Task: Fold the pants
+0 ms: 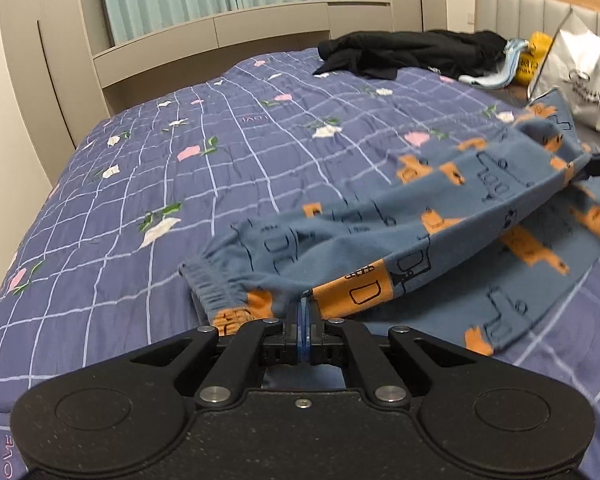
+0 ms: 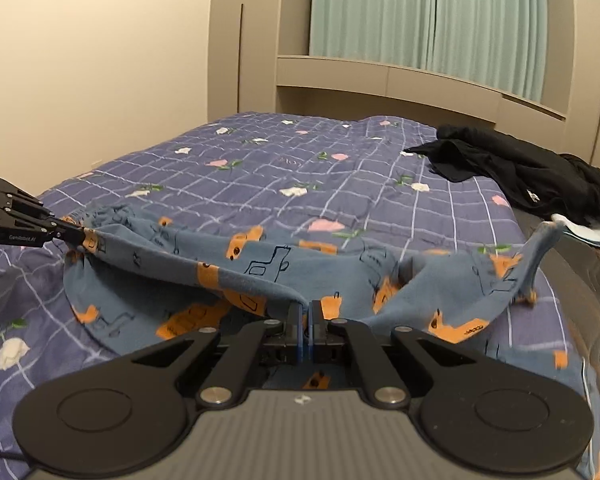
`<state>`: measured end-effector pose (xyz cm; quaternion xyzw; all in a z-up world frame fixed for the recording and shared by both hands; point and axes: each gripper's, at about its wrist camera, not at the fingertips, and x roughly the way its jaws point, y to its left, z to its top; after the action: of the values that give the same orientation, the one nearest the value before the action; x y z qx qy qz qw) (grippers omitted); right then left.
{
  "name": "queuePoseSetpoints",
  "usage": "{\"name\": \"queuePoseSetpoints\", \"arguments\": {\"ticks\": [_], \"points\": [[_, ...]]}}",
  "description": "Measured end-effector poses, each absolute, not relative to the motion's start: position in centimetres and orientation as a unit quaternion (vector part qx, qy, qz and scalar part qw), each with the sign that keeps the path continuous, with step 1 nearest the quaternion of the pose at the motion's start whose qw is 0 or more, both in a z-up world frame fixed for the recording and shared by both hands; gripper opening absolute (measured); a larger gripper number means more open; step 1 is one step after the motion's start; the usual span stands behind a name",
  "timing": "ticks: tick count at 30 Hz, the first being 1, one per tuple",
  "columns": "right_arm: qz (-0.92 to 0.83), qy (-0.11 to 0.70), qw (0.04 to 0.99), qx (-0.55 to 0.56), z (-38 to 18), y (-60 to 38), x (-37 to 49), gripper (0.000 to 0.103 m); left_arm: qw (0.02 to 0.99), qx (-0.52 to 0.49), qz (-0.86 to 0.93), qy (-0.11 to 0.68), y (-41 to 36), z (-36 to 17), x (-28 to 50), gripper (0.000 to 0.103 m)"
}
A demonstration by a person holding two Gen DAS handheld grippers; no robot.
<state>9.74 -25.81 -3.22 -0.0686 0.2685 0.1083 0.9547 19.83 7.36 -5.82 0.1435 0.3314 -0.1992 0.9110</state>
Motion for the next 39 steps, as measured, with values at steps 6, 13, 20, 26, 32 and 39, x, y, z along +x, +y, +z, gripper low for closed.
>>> {"name": "queuePoseSetpoints", "arguments": {"ticks": [6, 13, 20, 26, 32, 39], "points": [[0.099, 0.259, 0.957, -0.084, -3.5, -24.7, 8.1, 0.002, 0.909, 0.15, -0.199, 0.334, 7.7, -5.7, 19.0, 0.0], [0.105, 0.269, 0.949, -0.127, -4.0, -23.2, 6.5, 0.001, 0.904, 0.164, -0.196, 0.342, 7.7, -6.6, 18.7, 0.0], [0.11, 0.292, 0.94, -0.136, -5.8, -22.8, 6.2, 0.001, 0.902, 0.181, -0.191, 0.341, 7.3, -6.8, 18.2, 0.0], [0.111, 0.313, 0.932, -0.144, -6.9, -22.7, 6.5, 0.002, 0.9, 0.171, -0.176, 0.36, 6.8, -7.1, 18.0, 0.017], [0.094, 0.283, 0.95, -0.091, -5.3, -24.8, 5.6, 0.051, 0.918, 0.087, -0.166, 0.35, 4.9, -5.7, 16.4, 0.073], [0.036, 0.285, 0.958, -0.006, -4.1, -32.3, 4.8, 0.093, 0.911, 0.044, -0.217, 0.348, -2.2, -5.7, 15.7, 0.098]]}}
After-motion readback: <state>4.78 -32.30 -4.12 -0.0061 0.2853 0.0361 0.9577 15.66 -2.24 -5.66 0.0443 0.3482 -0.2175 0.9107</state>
